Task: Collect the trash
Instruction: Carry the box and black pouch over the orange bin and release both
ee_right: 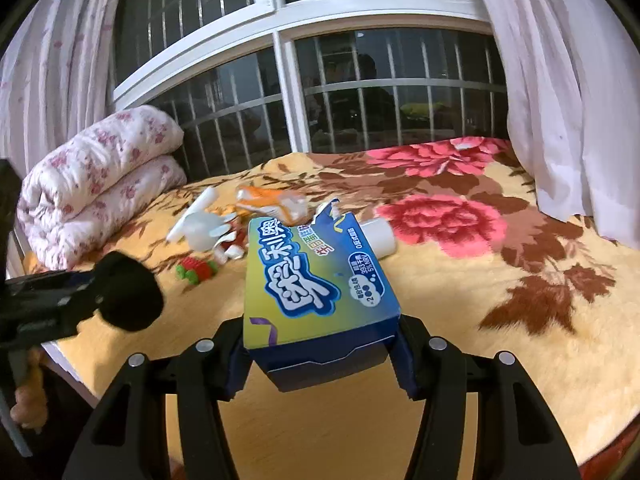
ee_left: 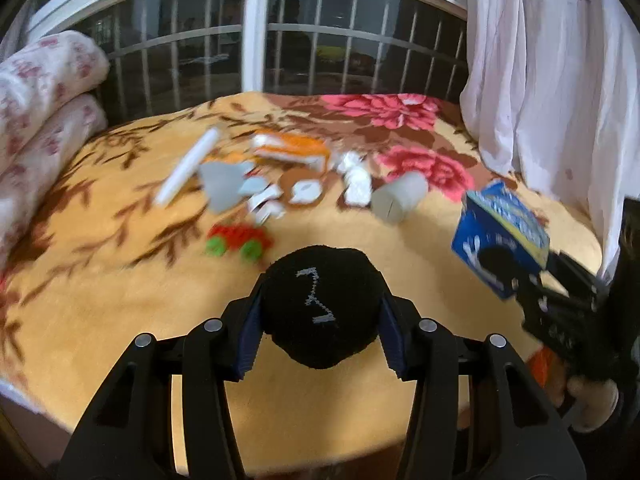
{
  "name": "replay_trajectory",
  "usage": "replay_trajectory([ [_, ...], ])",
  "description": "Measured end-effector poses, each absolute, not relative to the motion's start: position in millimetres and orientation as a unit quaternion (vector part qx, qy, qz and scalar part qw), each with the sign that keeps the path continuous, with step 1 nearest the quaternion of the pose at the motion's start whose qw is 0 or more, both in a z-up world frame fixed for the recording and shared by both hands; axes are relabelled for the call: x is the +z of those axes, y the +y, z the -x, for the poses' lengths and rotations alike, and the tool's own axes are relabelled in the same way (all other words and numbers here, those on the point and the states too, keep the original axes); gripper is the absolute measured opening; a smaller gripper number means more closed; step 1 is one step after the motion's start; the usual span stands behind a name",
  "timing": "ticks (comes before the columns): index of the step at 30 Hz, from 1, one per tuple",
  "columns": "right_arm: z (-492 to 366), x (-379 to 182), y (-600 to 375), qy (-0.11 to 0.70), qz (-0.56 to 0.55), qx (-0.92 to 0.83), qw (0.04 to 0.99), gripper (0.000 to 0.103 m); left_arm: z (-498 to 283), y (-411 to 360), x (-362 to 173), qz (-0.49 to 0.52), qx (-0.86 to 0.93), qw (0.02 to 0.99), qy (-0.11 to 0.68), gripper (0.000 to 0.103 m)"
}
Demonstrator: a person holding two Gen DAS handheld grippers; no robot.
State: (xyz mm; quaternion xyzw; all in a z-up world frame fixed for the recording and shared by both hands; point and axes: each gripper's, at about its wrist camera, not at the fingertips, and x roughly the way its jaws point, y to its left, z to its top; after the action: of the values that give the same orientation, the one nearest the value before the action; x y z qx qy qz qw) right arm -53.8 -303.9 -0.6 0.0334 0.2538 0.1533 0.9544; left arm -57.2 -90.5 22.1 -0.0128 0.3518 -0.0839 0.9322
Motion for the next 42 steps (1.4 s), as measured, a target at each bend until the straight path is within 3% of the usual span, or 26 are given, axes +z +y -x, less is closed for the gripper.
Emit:
replay_trajectory([
  [13, 172, 0, -259, 0.284, 0.007, 0.220, 0.933, 0.056, 160, -56, -29, -0.023, -0.086, 0.914, 0.396, 0.049],
  [21, 218, -31, -244, 0.354, 0.082, 0.257, 0.895, 0.056, 187, -53, -77, -0.046, -0.115, 0.880, 0.459, 0.049],
  [31, 182, -120, -218, 0.507, 0.114, 0.263, 0.813, 0.056, 158, -60, -151, -0.051, -0.125, 0.800, 0.584, 0.049],
  [42, 147, -198, -190, 0.585, 0.185, 0.296, 0.732, 0.056, 126, -78, -228, -0.120, -0.111, 0.741, 0.651, 0.049],
])
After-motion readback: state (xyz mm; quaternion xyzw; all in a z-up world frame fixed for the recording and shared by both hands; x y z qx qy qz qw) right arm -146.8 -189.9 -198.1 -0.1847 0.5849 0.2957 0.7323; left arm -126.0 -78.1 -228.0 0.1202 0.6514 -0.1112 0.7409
